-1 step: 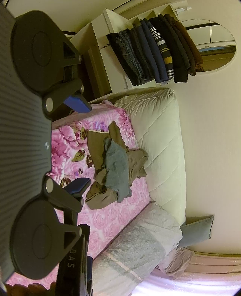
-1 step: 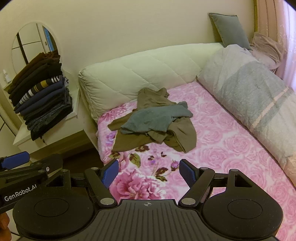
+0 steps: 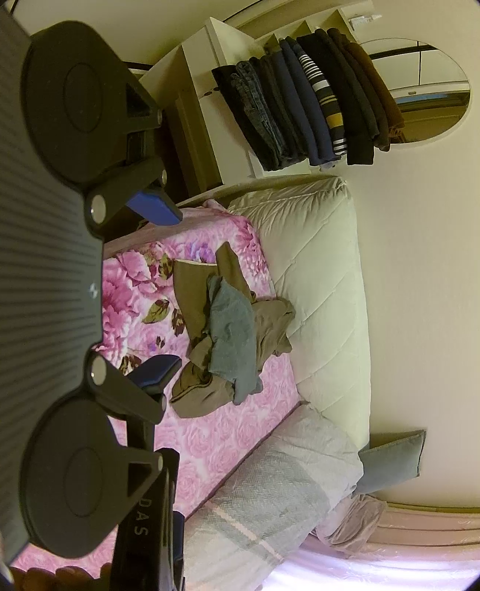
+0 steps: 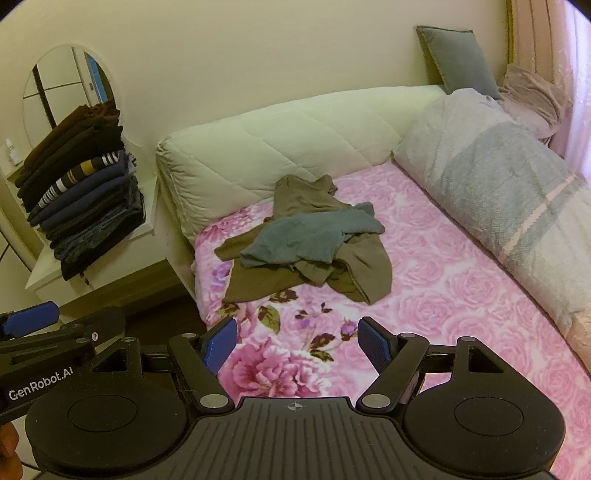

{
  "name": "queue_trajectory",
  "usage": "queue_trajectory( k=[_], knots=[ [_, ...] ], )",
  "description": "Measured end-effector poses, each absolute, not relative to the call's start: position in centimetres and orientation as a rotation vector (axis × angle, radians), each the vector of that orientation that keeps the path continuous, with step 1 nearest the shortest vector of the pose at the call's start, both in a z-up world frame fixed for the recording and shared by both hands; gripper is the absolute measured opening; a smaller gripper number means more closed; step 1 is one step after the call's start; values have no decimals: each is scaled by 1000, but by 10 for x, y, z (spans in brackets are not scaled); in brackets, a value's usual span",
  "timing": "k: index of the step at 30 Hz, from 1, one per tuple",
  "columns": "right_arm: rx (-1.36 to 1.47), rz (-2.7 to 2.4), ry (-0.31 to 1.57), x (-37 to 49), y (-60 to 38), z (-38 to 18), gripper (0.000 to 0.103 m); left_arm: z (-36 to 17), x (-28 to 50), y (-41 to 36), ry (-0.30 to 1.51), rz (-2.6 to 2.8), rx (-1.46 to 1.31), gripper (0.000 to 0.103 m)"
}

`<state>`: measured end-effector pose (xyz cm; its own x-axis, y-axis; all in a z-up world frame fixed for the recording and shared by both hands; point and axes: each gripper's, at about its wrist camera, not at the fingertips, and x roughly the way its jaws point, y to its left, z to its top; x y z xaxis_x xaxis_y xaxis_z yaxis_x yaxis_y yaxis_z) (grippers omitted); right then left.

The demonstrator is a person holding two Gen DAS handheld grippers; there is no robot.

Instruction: Fold clothes

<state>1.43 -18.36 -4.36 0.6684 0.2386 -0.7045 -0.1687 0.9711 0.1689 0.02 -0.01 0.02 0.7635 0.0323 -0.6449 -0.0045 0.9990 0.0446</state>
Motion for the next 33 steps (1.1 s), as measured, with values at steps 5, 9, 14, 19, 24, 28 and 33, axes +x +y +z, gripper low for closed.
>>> queue_trajectory(
  k=[5,9,14,19,24,28,33],
  knots=[
    [98,229,808,14,-183,-45,75,1,7,0,726,10,34,74],
    [100,225,807,15,-190,-41,75,0,4,0,705,8,53,74],
    [103,219,801,16,-191,-40,75,1,5,-3,709,-3,61,74],
    [101,216,798,17,-190,-41,75,1,9,-2,714,-8,62,74],
    [102,211,799,16,-190,-41,75,0,12,-1,719,-16,65,74],
    [106,204,799,16,-189,-42,75,0,13,-2,719,-26,72,74],
    [111,195,791,16,-187,-39,75,1,16,-1,715,-37,76,74]
  ],
)
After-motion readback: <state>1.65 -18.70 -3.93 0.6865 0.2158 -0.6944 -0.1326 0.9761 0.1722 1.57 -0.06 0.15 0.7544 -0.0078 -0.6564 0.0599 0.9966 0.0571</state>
